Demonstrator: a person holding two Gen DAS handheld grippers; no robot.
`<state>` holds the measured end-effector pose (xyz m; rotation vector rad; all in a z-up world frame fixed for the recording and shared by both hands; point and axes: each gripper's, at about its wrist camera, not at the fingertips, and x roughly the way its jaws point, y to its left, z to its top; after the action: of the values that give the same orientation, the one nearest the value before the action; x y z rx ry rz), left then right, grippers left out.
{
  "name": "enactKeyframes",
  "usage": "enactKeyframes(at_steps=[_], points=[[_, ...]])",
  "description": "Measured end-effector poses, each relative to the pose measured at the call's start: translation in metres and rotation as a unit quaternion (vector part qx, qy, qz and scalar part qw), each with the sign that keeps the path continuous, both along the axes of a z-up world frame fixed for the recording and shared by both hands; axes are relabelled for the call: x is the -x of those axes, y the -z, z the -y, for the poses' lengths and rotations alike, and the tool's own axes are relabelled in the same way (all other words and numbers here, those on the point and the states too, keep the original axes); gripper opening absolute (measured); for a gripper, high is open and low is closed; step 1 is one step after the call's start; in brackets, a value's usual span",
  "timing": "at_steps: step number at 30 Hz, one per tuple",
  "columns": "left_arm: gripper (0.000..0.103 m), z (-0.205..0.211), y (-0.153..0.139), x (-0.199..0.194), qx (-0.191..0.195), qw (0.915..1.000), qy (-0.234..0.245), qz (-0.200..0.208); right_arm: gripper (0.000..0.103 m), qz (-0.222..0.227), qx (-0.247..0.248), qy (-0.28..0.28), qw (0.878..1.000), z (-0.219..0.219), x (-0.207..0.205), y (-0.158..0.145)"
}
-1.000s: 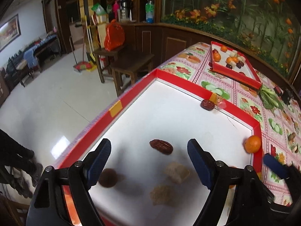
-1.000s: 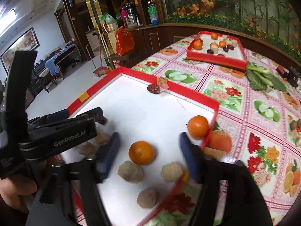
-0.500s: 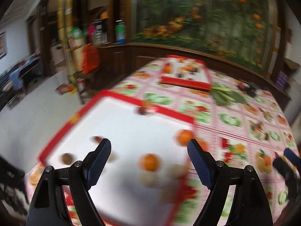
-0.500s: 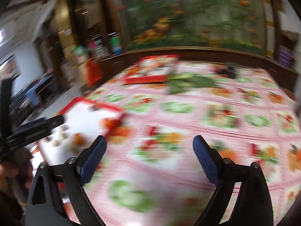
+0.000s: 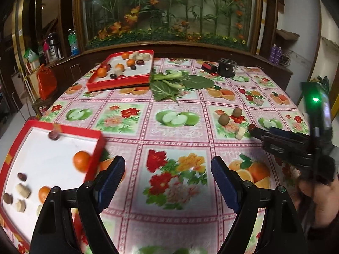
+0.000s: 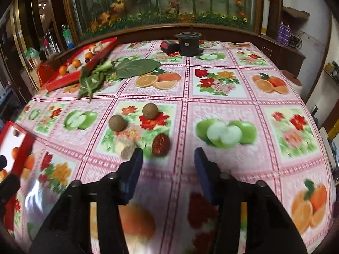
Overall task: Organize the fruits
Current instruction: 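Grasp a red date with the right tool while the left tool grasps a beige cake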
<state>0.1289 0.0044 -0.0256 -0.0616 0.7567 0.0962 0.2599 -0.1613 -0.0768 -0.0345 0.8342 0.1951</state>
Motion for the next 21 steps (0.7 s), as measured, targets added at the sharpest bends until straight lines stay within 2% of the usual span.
enactKeyframes(at_steps=[1, 5, 9, 17, 18, 20, 21], points=[[0.083, 0.002, 0.0, -0.002, 0.0, 1.0, 0.001, 0.0, 0.046, -0.001, 0.004, 0.0, 1.0, -0.003, -0.003, 0.001], [0.083, 0.014, 0.004, -0.016, 0.001, 0.9999, 0.012, 0.001, 0.021, -0.015, 0.027, -0.002, 1.0, -0.012, -0.017, 0.012], [0.083, 0.032, 0.007, -0.029, 0.007, 0.9996, 0.027, 0.001, 0.02, -0.016, 0.015, 0.002, 1.0, 0.003, -0.008, 0.011], [0.082, 0.093, 0.024, -0.069, 0.008, 0.997, 0.076, -0.005, 0.02, 0.014, -0.075, 0.049, 0.996, 0.065, 0.021, -0.007], [0.079, 0.098, 0.027, -0.076, 0.003, 0.9972, 0.075, -0.006, 0.02, 0.018, -0.085, 0.053, 0.995, 0.07, 0.021, -0.01], [0.05, 0.103, 0.037, -0.088, -0.006, 0.9968, 0.075, -0.028, 0.02, 0.028, -0.097, 0.054, 0.993, 0.075, 0.021, -0.014], [0.022, 0.104, 0.043, -0.092, -0.009, 0.996, 0.077, -0.045, 0.02, 0.032, -0.1, 0.052, 0.993, 0.076, 0.022, -0.016]])
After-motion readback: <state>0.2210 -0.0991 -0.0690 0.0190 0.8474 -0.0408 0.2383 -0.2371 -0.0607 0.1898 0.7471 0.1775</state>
